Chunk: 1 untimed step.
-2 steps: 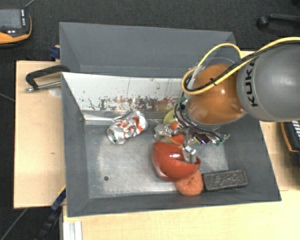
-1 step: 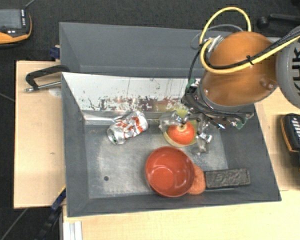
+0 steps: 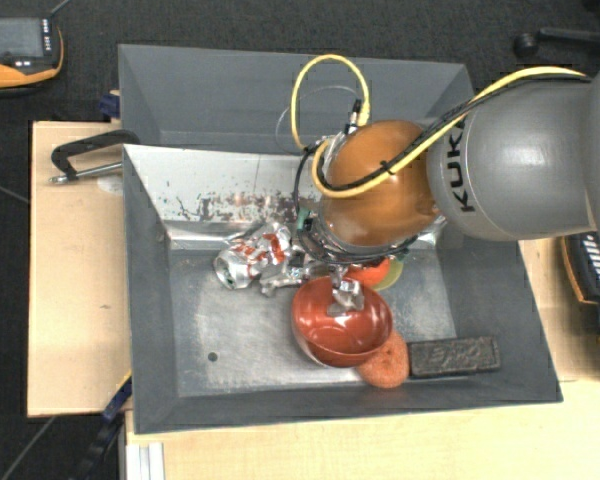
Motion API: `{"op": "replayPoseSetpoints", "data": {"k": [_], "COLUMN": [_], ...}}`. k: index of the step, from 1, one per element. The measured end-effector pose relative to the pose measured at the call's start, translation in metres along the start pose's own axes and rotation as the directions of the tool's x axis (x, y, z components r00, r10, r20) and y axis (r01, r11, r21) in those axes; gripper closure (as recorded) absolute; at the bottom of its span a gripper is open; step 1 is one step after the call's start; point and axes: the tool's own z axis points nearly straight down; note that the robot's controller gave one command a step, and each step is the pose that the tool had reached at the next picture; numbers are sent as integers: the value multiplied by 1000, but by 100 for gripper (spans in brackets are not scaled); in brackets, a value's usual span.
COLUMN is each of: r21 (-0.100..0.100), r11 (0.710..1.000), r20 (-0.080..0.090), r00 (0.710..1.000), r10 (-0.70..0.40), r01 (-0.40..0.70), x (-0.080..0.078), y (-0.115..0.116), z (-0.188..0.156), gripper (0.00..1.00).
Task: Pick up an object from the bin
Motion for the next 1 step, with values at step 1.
{"op": "replayPoseSetpoints", "data": {"k": [1], "r21": [11], "r11": [976], "r20": [9], "r00": [976], "r10": [-219], "r01": [218], "x": [-81], "y": [-4], "z": [-103], "gripper": [0]}}
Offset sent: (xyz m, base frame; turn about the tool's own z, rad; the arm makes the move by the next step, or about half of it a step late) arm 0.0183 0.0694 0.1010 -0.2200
